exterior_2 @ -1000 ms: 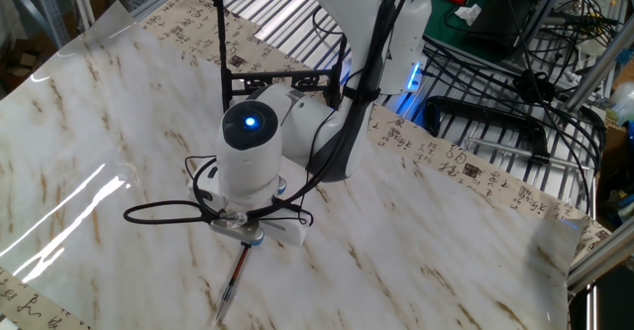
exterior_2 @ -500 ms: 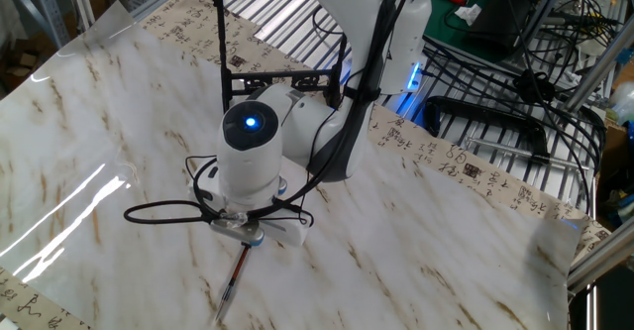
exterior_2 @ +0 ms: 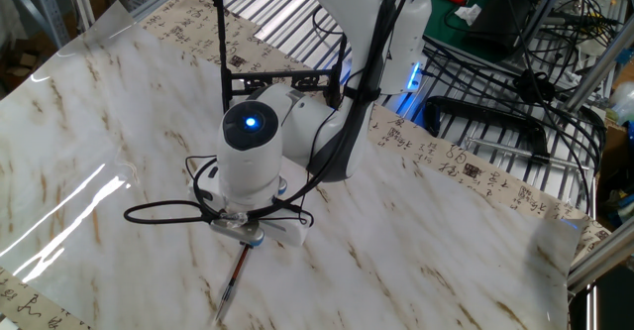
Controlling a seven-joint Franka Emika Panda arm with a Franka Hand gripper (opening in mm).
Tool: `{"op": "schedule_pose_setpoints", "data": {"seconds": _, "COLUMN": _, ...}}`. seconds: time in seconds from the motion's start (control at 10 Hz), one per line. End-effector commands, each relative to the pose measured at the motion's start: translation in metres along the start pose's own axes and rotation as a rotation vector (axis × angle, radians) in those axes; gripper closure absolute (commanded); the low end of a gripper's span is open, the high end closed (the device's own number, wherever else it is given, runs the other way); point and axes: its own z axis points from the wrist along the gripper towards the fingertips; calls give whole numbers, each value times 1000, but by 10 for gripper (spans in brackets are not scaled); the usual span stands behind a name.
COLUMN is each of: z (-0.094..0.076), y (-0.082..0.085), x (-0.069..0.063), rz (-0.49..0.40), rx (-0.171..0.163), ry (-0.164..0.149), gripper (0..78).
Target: Place the brush on the pen rack
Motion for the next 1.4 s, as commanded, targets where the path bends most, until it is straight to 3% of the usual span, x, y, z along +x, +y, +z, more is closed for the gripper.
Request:
{"op": "schedule_pose_setpoints", "data": {"seconds": 0.1, "z": -1, "y": 0, "x": -1, "rz": -1, "rx": 1, "ry": -2, "gripper": 1}}
{"op": "schedule_pose_setpoints", "data": {"seconds": 0.9, "z": -1, "y": 0, "x": -1, "rz": -1, "rx": 1, "ry": -2, "gripper": 1}}
{"op": "schedule_pose_setpoints", "data": {"seconds": 1.0, "z": 4, "y": 16, "x": -1, "rz": -33, "rx": -11, "ry": 19, "gripper": 1}}
{"op": "schedule_pose_setpoints", "data": {"seconds": 1.4, "z": 5, "y": 16, "x": -2, "rz": -33, "rx": -11, "ry": 18, "gripper": 1}}
